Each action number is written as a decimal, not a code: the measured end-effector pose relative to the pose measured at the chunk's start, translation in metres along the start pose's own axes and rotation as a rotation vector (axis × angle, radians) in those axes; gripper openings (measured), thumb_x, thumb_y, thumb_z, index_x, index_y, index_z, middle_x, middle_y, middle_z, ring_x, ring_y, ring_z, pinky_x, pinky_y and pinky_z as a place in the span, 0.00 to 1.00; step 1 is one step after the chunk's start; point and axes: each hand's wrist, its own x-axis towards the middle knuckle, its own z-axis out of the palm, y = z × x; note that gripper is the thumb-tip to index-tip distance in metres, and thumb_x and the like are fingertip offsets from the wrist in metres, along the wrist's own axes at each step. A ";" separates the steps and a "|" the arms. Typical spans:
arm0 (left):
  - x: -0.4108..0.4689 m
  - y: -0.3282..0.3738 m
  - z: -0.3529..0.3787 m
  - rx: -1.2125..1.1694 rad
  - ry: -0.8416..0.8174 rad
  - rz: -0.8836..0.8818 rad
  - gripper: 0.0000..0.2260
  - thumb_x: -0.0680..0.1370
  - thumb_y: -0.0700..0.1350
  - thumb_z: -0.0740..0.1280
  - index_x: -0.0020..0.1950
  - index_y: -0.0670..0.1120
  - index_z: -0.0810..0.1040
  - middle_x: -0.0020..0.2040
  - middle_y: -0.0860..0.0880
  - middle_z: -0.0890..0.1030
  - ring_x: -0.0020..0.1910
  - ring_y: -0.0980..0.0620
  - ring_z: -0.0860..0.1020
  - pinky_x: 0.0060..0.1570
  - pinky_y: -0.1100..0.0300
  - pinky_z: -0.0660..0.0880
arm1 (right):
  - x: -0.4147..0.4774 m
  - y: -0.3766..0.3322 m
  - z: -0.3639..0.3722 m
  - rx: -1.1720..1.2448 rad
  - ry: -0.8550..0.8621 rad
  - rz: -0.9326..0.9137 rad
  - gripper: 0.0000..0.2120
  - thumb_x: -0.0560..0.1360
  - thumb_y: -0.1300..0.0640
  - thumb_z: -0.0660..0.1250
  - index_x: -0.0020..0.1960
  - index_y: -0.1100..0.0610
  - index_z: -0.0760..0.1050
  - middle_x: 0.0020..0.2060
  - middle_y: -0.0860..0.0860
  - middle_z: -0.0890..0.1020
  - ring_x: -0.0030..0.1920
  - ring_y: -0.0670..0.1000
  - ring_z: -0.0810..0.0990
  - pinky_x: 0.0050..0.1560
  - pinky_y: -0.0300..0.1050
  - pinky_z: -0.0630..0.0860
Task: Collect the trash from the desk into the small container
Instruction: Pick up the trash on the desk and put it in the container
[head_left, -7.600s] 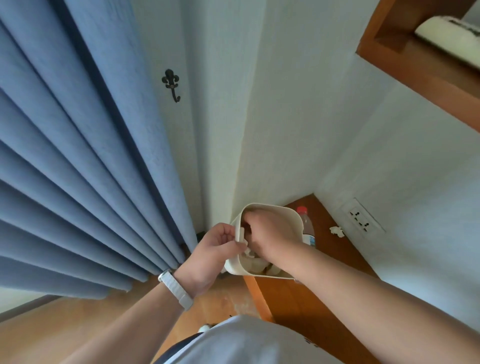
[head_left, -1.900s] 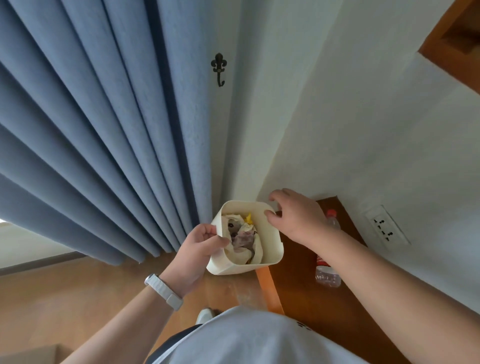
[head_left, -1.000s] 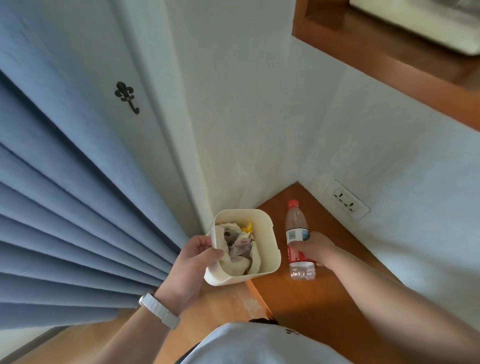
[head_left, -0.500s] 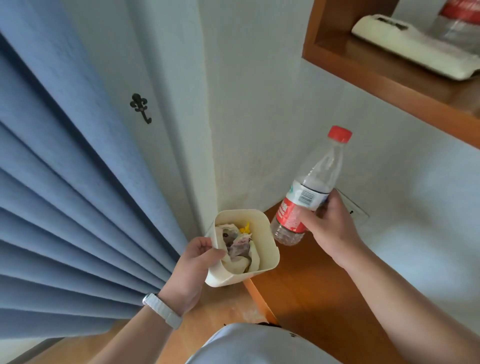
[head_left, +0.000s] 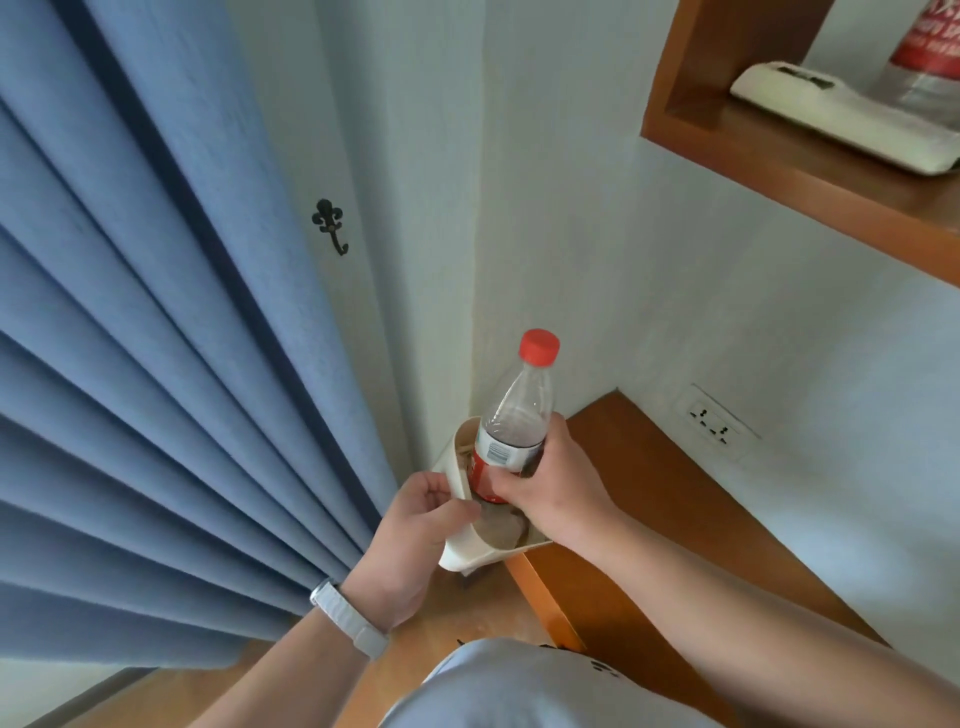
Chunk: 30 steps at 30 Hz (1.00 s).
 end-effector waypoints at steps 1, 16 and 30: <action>0.000 0.000 0.000 0.004 0.002 0.007 0.22 0.65 0.40 0.74 0.56 0.37 0.74 0.47 0.36 0.82 0.44 0.41 0.82 0.47 0.52 0.79 | -0.001 -0.001 0.003 0.006 0.009 -0.009 0.30 0.66 0.48 0.79 0.60 0.46 0.64 0.51 0.43 0.78 0.49 0.43 0.80 0.46 0.38 0.81; 0.005 0.002 0.005 0.027 -0.019 0.046 0.30 0.61 0.50 0.78 0.57 0.37 0.76 0.53 0.29 0.81 0.49 0.30 0.81 0.55 0.40 0.78 | -0.002 -0.003 -0.013 0.114 -0.126 -0.018 0.32 0.65 0.49 0.80 0.62 0.43 0.68 0.54 0.42 0.78 0.54 0.43 0.80 0.55 0.42 0.80; -0.006 -0.005 -0.007 -0.029 -0.052 0.030 0.23 0.65 0.42 0.76 0.56 0.37 0.74 0.48 0.38 0.83 0.45 0.41 0.84 0.45 0.53 0.80 | -0.036 0.028 -0.043 0.416 0.022 -0.055 0.20 0.70 0.49 0.77 0.53 0.62 0.78 0.51 0.59 0.83 0.56 0.54 0.83 0.59 0.55 0.78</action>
